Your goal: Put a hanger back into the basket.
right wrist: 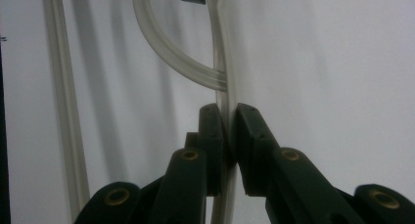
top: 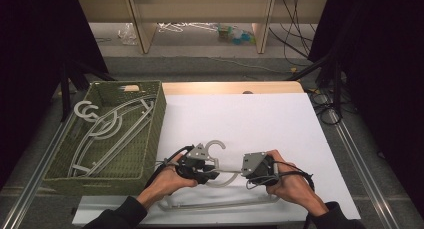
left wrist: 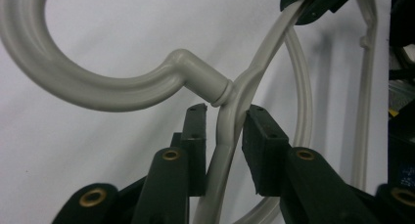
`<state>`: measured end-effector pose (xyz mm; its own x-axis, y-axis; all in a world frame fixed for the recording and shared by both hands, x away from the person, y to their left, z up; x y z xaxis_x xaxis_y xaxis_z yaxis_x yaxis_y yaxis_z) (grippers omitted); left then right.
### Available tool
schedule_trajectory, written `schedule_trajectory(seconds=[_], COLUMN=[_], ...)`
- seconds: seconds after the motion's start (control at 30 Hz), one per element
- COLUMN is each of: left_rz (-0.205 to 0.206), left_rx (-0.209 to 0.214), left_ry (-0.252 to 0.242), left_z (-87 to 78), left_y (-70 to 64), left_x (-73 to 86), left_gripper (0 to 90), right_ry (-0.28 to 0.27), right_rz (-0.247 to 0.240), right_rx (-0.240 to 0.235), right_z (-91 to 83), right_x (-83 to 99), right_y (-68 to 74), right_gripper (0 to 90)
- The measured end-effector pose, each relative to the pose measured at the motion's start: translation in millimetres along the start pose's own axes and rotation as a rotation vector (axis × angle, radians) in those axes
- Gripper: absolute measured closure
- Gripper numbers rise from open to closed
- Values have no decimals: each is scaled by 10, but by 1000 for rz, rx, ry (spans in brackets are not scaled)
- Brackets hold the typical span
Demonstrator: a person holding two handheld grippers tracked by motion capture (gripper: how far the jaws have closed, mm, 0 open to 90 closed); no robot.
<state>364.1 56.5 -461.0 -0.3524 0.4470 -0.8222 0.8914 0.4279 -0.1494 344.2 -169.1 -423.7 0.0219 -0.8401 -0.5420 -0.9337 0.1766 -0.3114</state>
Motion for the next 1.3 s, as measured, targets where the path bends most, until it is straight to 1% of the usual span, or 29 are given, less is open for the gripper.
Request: schedule_trajectory(seconds=[0.03, 0.1, 0.13, 0.33, 0.37, 0.43, 0.5, 0.53, 0.6, 0.63, 0.67, 0.7, 0.73, 0.77, 0.8, 0.83, 0.87, 0.9, 0.97, 1.0, 1.1, 1.13, 1.17, 1.2, 1.23, 1.3], left_rz=[20, 26, 45, 81, 81, 88, 77, 58, 45, 36, 37, 31, 18, 31, 9, 13, 3, -8, -16, -11, -20, -23, -19, -28, -25, -35], left_rx=[2, 7, 10, 25, 26, 26, 26, 22, 14, 15, 5, 5, -6, -8, -11, -9, -9, -11, -11, -14, -24, -44, -49, -52, -62, -66], left_ry=[0, -2, 0, 3, 3, 4, 5, 9, 7, 2, 4, 1, 2, 15, 9, 16, 16, 21, 19, 22, 10, 6, 9, 2, 4, -8], left_z=[-12, -32, -45, -118, -130, -152, -164, -182, -198, -202, -217, -227, -240, -253, -252, -255, -252, -255, -267, -281, -324, -347, -367, -382, -413, -453], left_y=[1, -19, -21, -103, -117, -143, -152, -149, -148, -149, -146, -144, -143, -126, -137, -124, -127, -131, -136, -128, -117, -117, -103, -99, -90, -84], left_x=[-10, -23, -34, -76, -79, -89, -96, -101, -104, -105, -111, -118, -121, -122, -117, -114, -107, -101, -105, -112, -128, -130, -131, -131, -136, -146], left_gripper=[722, 734, 740, 777, 782, 792, 797, 797, 798, 798, 799, 799, 799, 799, 799, 799, 799, 799, 798, 799, 799, 799, 799, 798, 799, 799], right_ry=[-3, -11, -14, -33, -36, -47, -52, -52, -74, -103, -108, -120, -145, -183, -207, -225, -244, -257, -274, -282, -305, -313, -315, -322, -331, -353], right_rz=[-3, -3, -3, 6, 5, 20, 28, 37, 73, 92, 110, 131, 158, 198, 225, 241, 270, 290, 319, 333, 364, 365, 367, 385, 400, 399], right_rx=[0, -3, 0, 2, 7, 8, 10, 8, 18, 29, 30, 34, 43, 56, 64, 81, 95, 107, 113, 116, 146, 172, 208, 207, 205, 218], right_z=[0, -4, -7, -29, -32, -34, -40, -43, -44, -29, -31, -35, -40, -56, -79, -93, -119, -146, -182, -191, -201, -218, -246, -272, -296, -332], right_x=[1, 3, 4, 14, 18, 21, 18, 16, 16, 19, 18, 20, 22, 22, 21, 20, 15, 10, 3, 4, 25, 31, 34, 34, 40, 60], right_y=[-2, -6, -9, -16, -26, -25, -34, -36, -50, -53, -59, -68, -78, -85, -97, -110, -117, -128, -133, -131, -143, -147, -145, -134, -120, -96], right_gripper=[820, 819, 818, 797, 792, 782, 769, 765, 740, 730, 716, 689, 664, 618, 571, 533, 500, 473, 437, 422, 394, 382, 364, 356, 353, 351])
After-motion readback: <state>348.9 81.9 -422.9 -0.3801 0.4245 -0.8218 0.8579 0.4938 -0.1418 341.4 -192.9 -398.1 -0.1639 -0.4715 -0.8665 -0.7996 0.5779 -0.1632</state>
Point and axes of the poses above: each handheld gripper's, and its own axes: z roughly forward along the jaws, x roughly out of its underside, y roughly to its left, the point moved 1 cm from there along z, roughly forward along the jaws, and after that the axes turned 8 degrees about -y, right-handed, at the moved point
